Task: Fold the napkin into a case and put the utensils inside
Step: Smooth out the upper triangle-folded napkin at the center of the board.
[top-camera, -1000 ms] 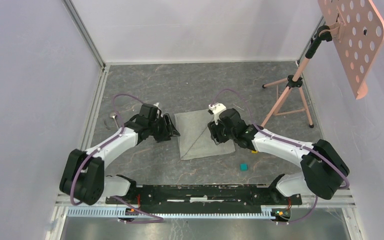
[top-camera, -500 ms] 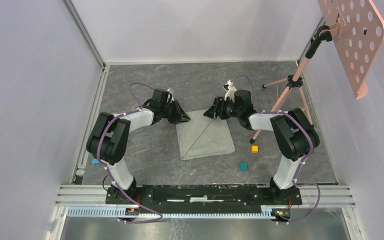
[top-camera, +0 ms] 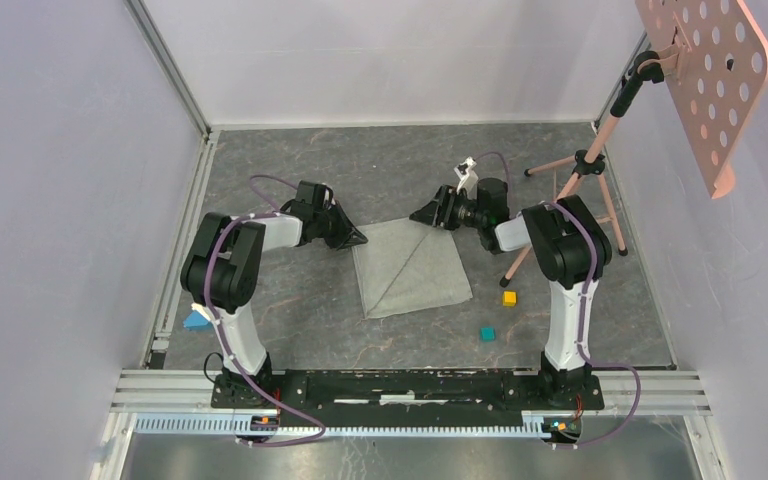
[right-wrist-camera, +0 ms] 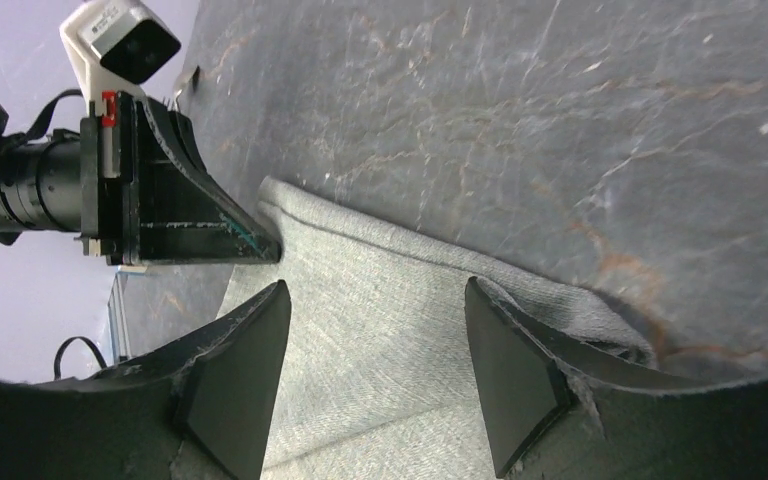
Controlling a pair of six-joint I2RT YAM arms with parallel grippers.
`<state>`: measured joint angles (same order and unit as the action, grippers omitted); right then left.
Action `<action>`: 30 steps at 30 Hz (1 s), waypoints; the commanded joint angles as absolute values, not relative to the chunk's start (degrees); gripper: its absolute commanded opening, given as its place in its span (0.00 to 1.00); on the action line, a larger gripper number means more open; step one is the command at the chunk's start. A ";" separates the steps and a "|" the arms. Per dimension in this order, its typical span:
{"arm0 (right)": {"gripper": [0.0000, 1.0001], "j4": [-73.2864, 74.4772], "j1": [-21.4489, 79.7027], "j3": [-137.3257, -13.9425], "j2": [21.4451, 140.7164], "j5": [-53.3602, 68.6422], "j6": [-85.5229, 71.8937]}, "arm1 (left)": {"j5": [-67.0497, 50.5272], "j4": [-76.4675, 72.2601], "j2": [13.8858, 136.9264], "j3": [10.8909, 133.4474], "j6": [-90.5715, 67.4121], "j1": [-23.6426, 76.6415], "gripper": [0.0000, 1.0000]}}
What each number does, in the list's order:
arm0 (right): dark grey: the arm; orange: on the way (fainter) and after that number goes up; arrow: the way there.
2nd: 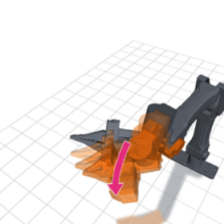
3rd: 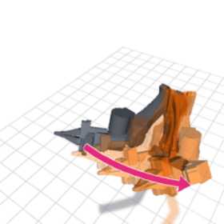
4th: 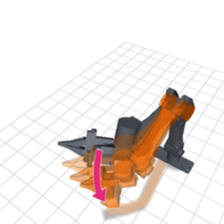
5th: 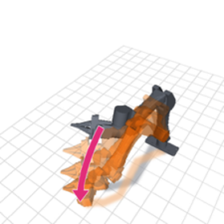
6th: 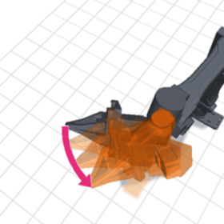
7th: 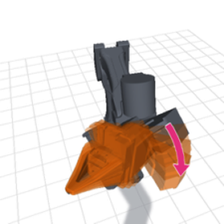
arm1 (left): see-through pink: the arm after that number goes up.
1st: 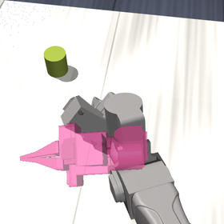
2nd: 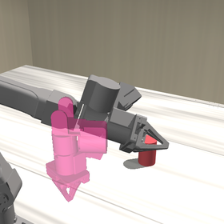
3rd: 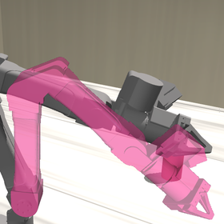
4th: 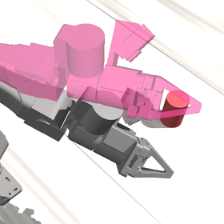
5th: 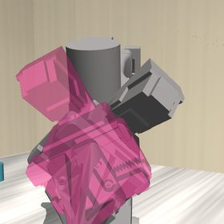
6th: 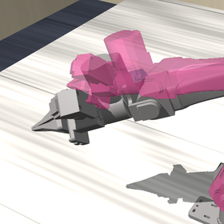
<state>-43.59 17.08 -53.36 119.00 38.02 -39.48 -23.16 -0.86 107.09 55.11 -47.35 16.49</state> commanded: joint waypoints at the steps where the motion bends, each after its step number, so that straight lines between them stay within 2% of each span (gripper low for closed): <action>1: 0.71 -48.19 14.51 -55.78 122.86 38.59 -41.20 | -19.97 -0.46 109.21 53.51 -48.00 15.58 0.07; 6: 0.71 -45.07 12.82 -58.16 124.26 40.52 -40.00 | -17.81 1.43 108.64 52.65 -46.49 14.94 0.06; 10: 0.72 -34.79 11.96 -62.08 123.02 39.82 -34.31 | -17.87 2.45 106.80 52.89 -45.00 15.01 0.07; 15: 0.72 -21.41 12.03 -65.85 117.72 36.35 -25.84 | -20.36 6.98 100.91 56.12 -41.68 16.75 0.22; 19: 0.72 -16.51 12.73 -66.07 112.03 35.43 -22.60 | -26.22 6.88 96.84 56.77 -42.35 18.16 0.36; 21: 0.72 -16.62 13.43 -64.48 109.33 35.25 -22.70 | -28.07 7.30 95.10 56.56 -42.30 19.00 0.40; 25: 0.72 -20.65 16.69 -60.57 106.25 37.64 -25.65 | -31.40 6.87 92.85 54.11 -42.19 21.87 0.40; 30: 0.72 -29.18 22.25 -57.73 108.19 41.28 -31.73 | -34.58 2.96 92.08 48.54 -43.61 26.15 0.28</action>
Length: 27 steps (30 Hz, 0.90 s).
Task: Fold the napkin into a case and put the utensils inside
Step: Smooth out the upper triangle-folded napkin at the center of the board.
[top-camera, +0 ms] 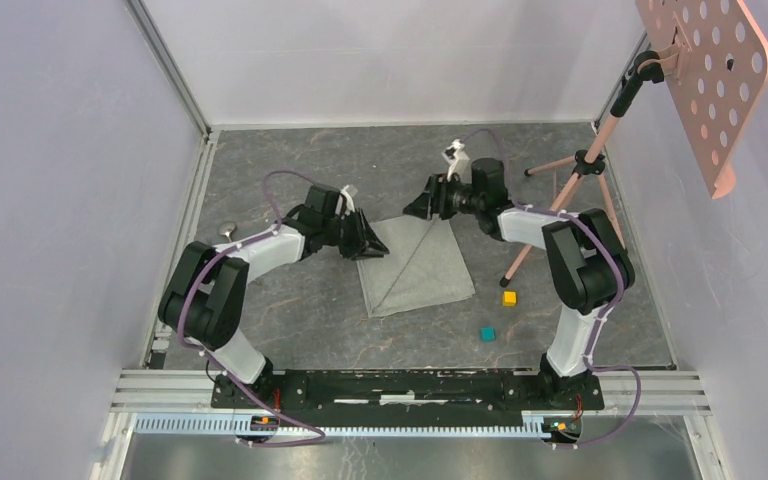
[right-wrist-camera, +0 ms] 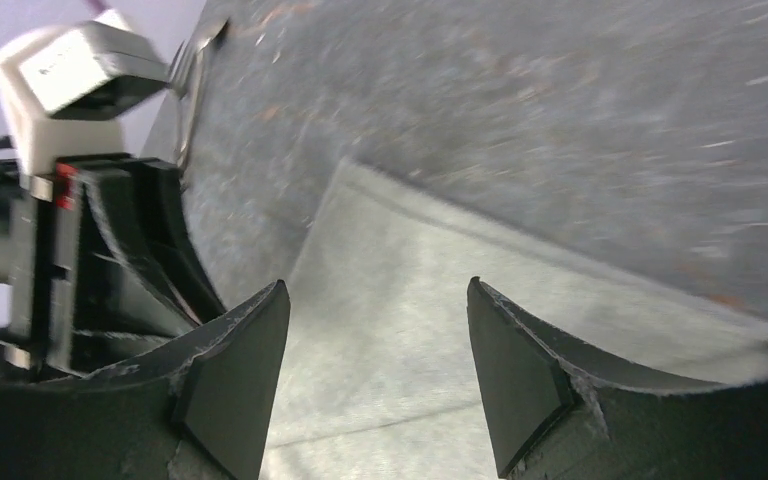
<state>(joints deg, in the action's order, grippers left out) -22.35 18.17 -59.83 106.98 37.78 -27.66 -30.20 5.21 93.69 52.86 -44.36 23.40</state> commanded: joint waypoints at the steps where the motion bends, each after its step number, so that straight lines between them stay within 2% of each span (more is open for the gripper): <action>1: 0.72 -30.43 22.68 -57.51 109.04 41.84 -32.72 | -34.54 2.15 92.00 47.30 -43.81 26.60 0.25; 5: 0.70 -37.37 23.14 -55.99 113.05 44.05 -37.04 | -35.55 -0.55 91.10 41.79 -44.51 27.07 0.19; 11: 0.70 -37.56 23.10 -56.66 118.88 45.09 -36.34 | -37.56 -7.57 90.16 33.81 -46.41 27.08 0.16; 22: 0.70 -32.47 22.43 -59.15 123.56 43.45 -33.00 | -31.41 -2.06 85.33 28.26 -42.57 27.16 0.15; 27: 0.69 -28.28 22.37 -61.40 123.57 42.65 -30.79 | -33.13 -0.30 81.88 28.28 -41.13 27.77 0.20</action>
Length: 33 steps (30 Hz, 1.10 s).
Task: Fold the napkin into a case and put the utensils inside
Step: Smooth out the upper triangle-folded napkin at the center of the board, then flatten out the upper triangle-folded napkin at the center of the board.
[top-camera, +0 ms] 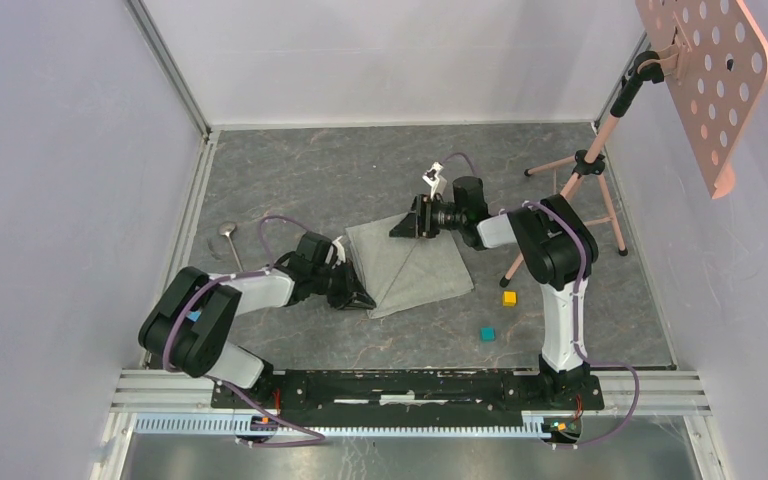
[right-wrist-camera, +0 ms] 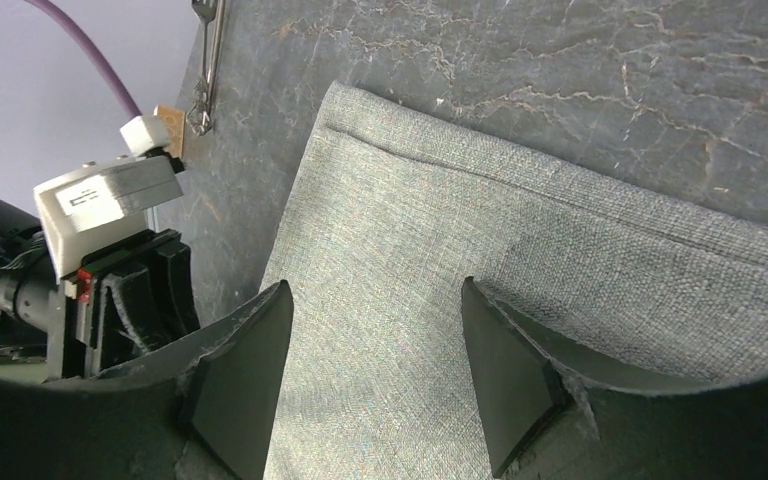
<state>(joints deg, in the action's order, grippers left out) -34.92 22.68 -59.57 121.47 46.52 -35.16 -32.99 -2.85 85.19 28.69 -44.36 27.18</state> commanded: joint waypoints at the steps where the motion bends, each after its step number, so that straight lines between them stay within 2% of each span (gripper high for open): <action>1: 0.70 -27.67 22.40 -61.92 123.53 42.71 -30.49 | -33.28 1.39 81.29 28.26 -40.84 27.85 0.21; 7: 0.70 -20.17 22.58 -65.57 120.67 42.00 -26.88 | -30.14 7.80 75.07 28.22 -40.27 27.87 0.22; 12: 0.71 -5.06 24.14 -71.02 114.55 35.35 -19.31 | -15.66 19.04 63.17 32.36 -41.70 27.69 0.31; 13: 0.72 -1.87 24.82 -72.11 113.00 33.08 -17.75 | -11.82 21.19 59.35 32.95 -41.93 27.69 0.34; 17: 0.75 10.25 28.64 -75.71 108.82 23.25 -11.33 | 5.78 28.56 44.61 35.92 -41.08 27.69 0.57; 20: 0.73 14.82 33.30 -75.40 106.00 16.96 -10.84 | 12.62 32.03 37.07 38.65 -39.40 27.69 0.67; 23: 0.66 13.37 38.13 -71.41 103.24 18.02 -14.97 | 15.54 33.59 33.43 40.55 -38.65 27.69 0.69; 25: 0.66 12.28 41.86 -68.52 101.66 17.88 -17.12 | 16.42 33.54 31.89 41.46 -38.59 27.71 0.69; 28: 0.66 13.54 47.11 -67.30 100.70 12.88 -18.02 | 16.73 32.82 29.67 41.96 -38.78 27.69 0.70; 33: 0.64 16.23 52.66 -68.96 103.31 4.65 -18.50 | 15.31 31.14 30.93 41.45 -37.04 27.72 0.79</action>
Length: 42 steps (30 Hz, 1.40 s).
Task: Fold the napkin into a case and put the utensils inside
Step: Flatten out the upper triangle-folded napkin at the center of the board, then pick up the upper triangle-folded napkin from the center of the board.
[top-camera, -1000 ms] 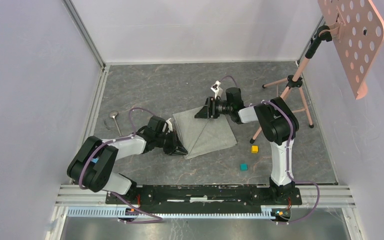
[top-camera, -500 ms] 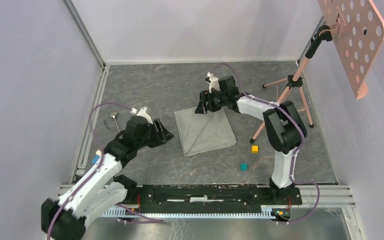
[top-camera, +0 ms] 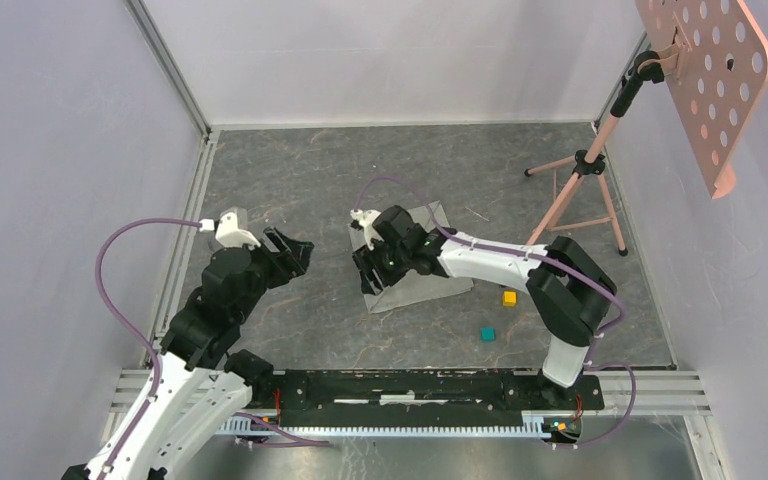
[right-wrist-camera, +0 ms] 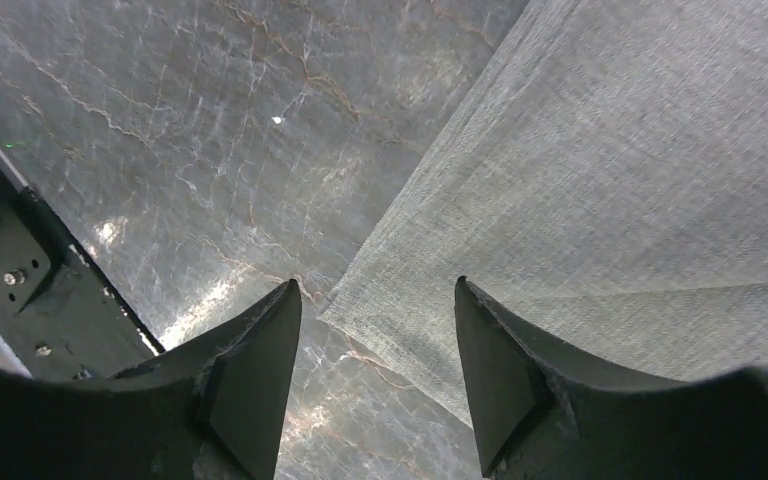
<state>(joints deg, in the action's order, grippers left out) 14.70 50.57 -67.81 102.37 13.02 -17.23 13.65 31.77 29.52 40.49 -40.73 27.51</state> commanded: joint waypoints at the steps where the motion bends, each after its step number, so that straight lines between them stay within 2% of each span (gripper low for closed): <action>1: 0.62 16.68 53.58 -69.61 104.49 3.67 -18.41 | 15.29 31.64 32.29 41.47 -36.93 27.70 0.80; 6: 0.55 20.21 56.83 -75.08 109.08 -1.24 -17.56 | 12.47 32.08 36.01 41.71 -37.16 27.73 0.81; 11: 0.48 19.80 58.33 -77.16 111.76 -3.26 -18.20 | 15.30 32.15 31.74 39.71 -38.71 27.69 0.81; 17: 0.48 22.10 60.21 -79.21 114.24 -6.99 -17.76 | 19.35 33.83 26.29 38.85 -39.03 27.70 0.80; 22: 0.55 24.86 62.53 -79.23 116.80 -10.40 -16.85 | 24.08 35.58 23.13 39.16 -38.87 27.69 0.80; 25: 0.54 26.60 64.25 -77.25 117.07 -14.38 -16.26 | 25.41 35.68 21.60 39.26 -38.76 27.69 0.80; 30: 0.42 23.62 64.95 -68.25 112.40 -15.14 -14.27 | 25.66 35.46 21.67 39.04 -39.03 27.69 0.80; 36: 0.33 21.59 64.86 -59.28 105.51 -16.76 -6.80 | 23.78 34.93 24.63 38.12 -41.32 27.73 0.80; 40: 0.37 19.83 64.73 -57.07 100.99 -13.85 -4.35 | 21.04 32.65 27.14 36.72 -43.01 27.70 0.80; 42: 0.44 19.68 64.78 -57.74 99.58 -12.25 -4.86 | 19.34 31.58 29.27 36.14 -44.29 27.69 0.81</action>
<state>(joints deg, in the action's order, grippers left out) 15.81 64.86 -58.87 101.71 -14.46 -7.81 22.28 35.44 26.06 37.45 -40.07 27.51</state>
